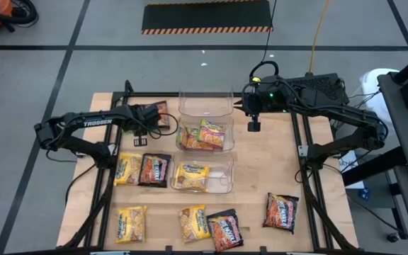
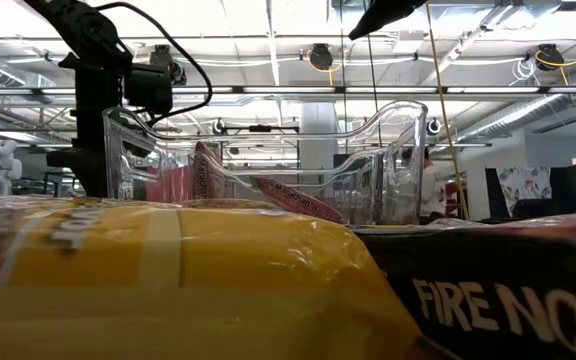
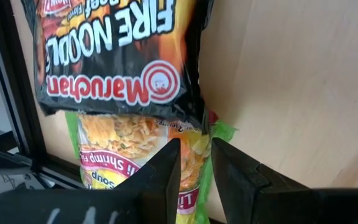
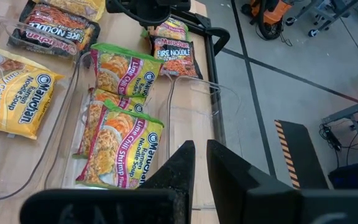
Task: Sort Maruchan noodles
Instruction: Put the black noodle pack into the top transparent bin
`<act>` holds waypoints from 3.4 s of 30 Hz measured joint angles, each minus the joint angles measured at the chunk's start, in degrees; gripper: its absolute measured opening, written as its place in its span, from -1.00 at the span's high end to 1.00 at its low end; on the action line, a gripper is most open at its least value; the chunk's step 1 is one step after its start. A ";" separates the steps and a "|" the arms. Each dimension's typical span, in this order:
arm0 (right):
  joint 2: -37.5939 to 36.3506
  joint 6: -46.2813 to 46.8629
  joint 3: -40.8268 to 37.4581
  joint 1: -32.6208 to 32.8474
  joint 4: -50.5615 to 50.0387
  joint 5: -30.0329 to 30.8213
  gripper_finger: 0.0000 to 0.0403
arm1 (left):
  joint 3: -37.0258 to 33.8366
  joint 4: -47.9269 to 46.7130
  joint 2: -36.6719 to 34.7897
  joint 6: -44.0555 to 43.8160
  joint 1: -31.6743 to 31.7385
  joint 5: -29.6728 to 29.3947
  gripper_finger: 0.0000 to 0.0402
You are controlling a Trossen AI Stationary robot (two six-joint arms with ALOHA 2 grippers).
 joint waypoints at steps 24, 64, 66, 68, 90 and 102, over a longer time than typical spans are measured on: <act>0.00 0.33 0.00 0.00 -0.04 -0.02 0.82 | -2.61 7.11 0.00 4.32 0.00 8.17 0.52; 0.00 0.17 -0.02 -0.02 -0.07 -0.02 0.82 | -4.22 13.61 0.29 0.46 1.43 2.68 0.52; 0.00 0.10 -0.02 -0.02 -0.06 -0.02 0.82 | -4.25 13.63 0.96 0.55 1.86 3.04 0.52; 0.00 0.04 -0.02 -0.02 -0.07 -0.02 0.82 | -4.26 13.72 1.53 0.69 2.42 3.11 0.52; 0.01 -0.12 -0.02 -0.04 -0.07 -0.04 0.82 | -4.28 16.76 8.27 1.61 3.43 3.11 0.52; 0.00 0.00 -0.07 -0.04 -0.09 -0.02 0.82 | -4.28 16.74 8.72 1.07 3.43 3.13 0.52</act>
